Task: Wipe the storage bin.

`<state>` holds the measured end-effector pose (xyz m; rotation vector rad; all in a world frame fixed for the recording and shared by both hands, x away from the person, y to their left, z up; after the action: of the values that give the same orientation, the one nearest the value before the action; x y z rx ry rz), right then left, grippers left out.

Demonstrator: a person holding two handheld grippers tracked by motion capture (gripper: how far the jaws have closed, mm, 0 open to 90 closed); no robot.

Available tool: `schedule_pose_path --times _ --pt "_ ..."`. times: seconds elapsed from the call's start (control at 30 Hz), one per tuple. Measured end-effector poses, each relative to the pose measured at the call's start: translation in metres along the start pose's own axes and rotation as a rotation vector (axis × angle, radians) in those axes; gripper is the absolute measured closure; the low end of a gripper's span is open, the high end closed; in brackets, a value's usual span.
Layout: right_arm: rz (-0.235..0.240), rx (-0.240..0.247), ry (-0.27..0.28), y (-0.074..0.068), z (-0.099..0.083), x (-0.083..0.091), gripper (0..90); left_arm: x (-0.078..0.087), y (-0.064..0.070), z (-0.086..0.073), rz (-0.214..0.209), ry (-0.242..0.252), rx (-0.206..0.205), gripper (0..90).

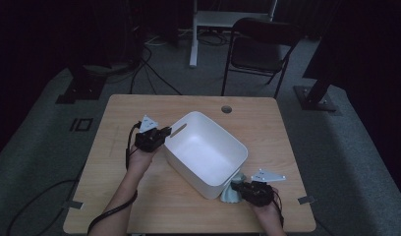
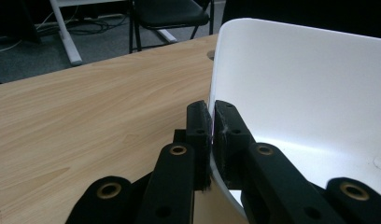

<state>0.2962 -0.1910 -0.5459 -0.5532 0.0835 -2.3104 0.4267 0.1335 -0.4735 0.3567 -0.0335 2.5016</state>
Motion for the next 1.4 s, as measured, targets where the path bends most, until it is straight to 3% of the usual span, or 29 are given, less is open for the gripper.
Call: schedule_pose_path --times 0.1,0.2,0.33,0.4,0.47,0.57,0.67,0.77,0.83,1.0,1.2,1.4 --pt "-0.023 0.008 0.032 0.006 0.01 0.006 80.7 0.0 0.0 0.0 -0.002 0.0 0.001 85.8" --pt "-0.04 0.019 0.013 0.011 0.007 0.002 80.7 0.0 0.0 0.0 -0.001 -0.004 -0.002 85.9" --pt "-0.042 -0.003 -0.03 0.016 -0.005 -0.006 80.7 0.0 0.0 0.0 -0.002 -0.003 -0.001 85.8" --pt "-0.045 0.004 -0.031 0.017 -0.003 -0.005 80.7 0.0 0.0 0.0 -0.002 -0.002 0.0 85.8" --pt "-0.06 0.017 -0.011 0.018 0.004 -0.001 80.7 0.0 0.0 0.0 -0.002 -0.004 -0.003 85.8" --pt "-0.086 0.002 0.032 0.026 0.014 0.004 80.7 0.0 0.0 0.0 -0.002 -0.007 -0.006 85.8" --pt "-0.086 -0.013 0.04 0.029 0.015 0.004 80.7 0.0 0.0 0.0 0.0 -0.006 -0.008 85.8" --pt "-0.093 -0.01 -0.017 0.031 0.0 -0.005 80.7 0.0 0.0 0.0 0.0 -0.006 -0.006 85.8" --pt "-0.088 -0.024 -0.017 0.033 0.001 -0.005 80.7 0.0 0.0 0.0 0.0 -0.006 -0.006 85.8" --pt "-0.095 -0.003 0.08 0.033 0.028 0.012 80.7 -0.001 0.0 0.0 -0.001 -0.006 -0.008 85.7" --pt "-0.06 0.04 0.189 0.025 0.06 0.031 80.7 -0.001 0.0 0.0 0.002 -0.004 -0.003 85.8" --pt "-0.069 0.032 0.161 0.028 0.052 0.024 80.8 -0.001 0.0 0.0 0.003 -0.004 -0.006 86.1"
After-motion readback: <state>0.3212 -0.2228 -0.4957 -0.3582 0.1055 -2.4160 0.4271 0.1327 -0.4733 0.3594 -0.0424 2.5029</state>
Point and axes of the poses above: each handheld gripper's, and its own axes: x roughly backward along the jaws, z roughly out of its top, y roughly to its right, the point moved 5 cm from there along -x, roughly forward along the jaws, and after that the axes turned 11 degrees about y, right-handed, at the moved point
